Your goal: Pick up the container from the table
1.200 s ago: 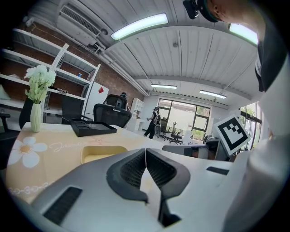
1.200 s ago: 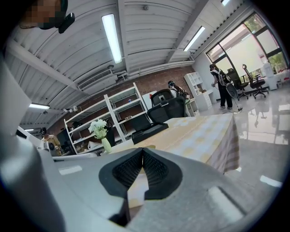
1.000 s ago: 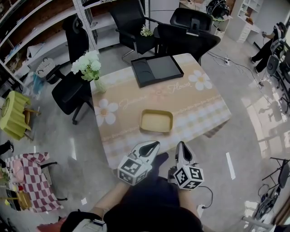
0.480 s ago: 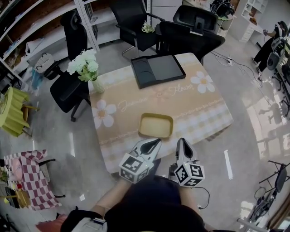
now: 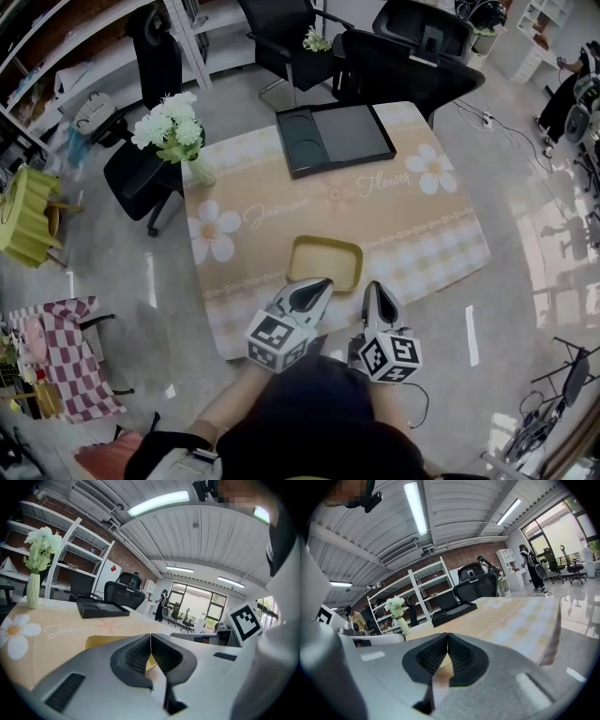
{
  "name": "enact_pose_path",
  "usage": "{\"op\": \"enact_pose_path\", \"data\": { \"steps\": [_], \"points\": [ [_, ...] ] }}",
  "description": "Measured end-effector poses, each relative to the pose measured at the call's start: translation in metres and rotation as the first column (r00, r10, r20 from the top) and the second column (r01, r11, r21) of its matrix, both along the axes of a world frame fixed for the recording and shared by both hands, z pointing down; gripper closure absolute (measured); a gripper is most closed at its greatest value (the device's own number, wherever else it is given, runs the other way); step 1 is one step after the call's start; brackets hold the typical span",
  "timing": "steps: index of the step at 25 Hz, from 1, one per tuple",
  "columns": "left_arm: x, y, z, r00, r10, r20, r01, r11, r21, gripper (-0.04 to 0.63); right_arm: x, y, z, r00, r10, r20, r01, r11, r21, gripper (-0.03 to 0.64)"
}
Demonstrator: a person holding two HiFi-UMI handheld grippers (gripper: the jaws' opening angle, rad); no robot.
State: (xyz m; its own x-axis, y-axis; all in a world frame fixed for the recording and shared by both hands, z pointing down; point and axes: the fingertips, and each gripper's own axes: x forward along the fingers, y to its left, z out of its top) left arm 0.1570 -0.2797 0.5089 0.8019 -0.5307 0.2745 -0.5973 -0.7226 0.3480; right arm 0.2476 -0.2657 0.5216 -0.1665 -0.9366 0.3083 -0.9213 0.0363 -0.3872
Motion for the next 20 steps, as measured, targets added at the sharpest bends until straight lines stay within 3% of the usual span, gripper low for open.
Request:
{"op": "enact_pose_path", "data": {
  "steps": [10,20],
  "points": [
    [-0.007,-0.016,0.012,0.999,-0.037,0.018,0.038,0.999,-0.037,0.584,-0.003,-0.019,0.014,0.998,-0.029,0.063,0.031,0.999,-0.039,0.600],
    [-0.025,-0.031,0.019,0.995,-0.099,0.028,0.101,0.993,-0.054,0.584,-0.007,-0.034,0.033,0.995,-0.048,0.089,0.057,0.993,-0.106,0.538]
  ]
}}
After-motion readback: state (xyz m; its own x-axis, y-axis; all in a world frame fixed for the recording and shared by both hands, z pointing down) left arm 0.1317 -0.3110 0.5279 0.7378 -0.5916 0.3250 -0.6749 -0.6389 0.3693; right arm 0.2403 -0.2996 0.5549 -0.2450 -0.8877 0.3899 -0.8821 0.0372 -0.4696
